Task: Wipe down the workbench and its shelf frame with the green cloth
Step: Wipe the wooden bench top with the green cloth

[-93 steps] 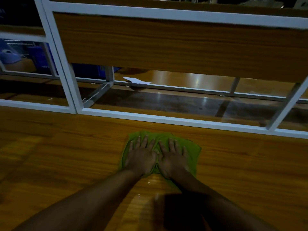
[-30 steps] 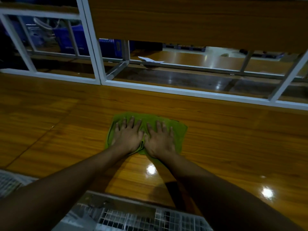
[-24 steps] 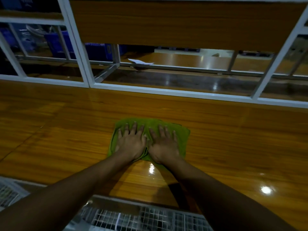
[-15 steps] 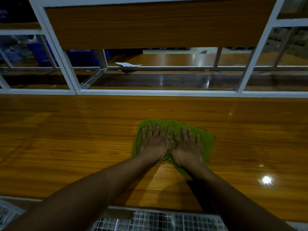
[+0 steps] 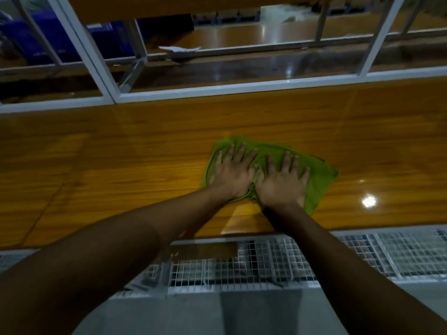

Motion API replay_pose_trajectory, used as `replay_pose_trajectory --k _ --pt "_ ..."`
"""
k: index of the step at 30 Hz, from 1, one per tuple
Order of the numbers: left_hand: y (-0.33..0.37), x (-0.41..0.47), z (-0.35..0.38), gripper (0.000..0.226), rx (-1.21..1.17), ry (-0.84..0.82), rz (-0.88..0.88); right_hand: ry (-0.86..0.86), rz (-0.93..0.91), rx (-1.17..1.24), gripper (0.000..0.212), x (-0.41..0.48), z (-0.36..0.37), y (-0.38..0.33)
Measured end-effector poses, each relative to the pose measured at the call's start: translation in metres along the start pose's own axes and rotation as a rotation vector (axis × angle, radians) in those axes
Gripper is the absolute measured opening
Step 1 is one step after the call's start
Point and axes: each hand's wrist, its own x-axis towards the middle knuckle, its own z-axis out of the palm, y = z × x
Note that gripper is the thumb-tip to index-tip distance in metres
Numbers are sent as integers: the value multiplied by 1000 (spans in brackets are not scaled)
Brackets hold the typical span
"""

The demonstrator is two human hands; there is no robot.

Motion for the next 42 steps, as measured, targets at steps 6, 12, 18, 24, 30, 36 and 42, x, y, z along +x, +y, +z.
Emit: replay_pose_trajectory --k 6,12,18,24,30,36,42 --pt "-84 -67 -7 55 -2 13 -106 -37 -120 33 66 -41 8 -91" --pt "-142 -128 -12 59 24 0 -256 -86 -319 66 64 -77 12 -151" --pt "-126 -153 -9 62 11 39 -422 -143 -530 56 61 -80 6 -133" --pt "-50 -140 -4 62 19 55 -500 -125 -610 53 57 -72 2 -69" --pt "23 -94 -2 63 -9 11 -442 -109 -521 44 57 -46 -10 8" --pt "64 -54 -6 63 13 -35 -285 -143 -296 14 58 -35 -16 52" --pt "44 -42 -5 69 35 -71 16 -16 5 56 64 -57 -5 35"
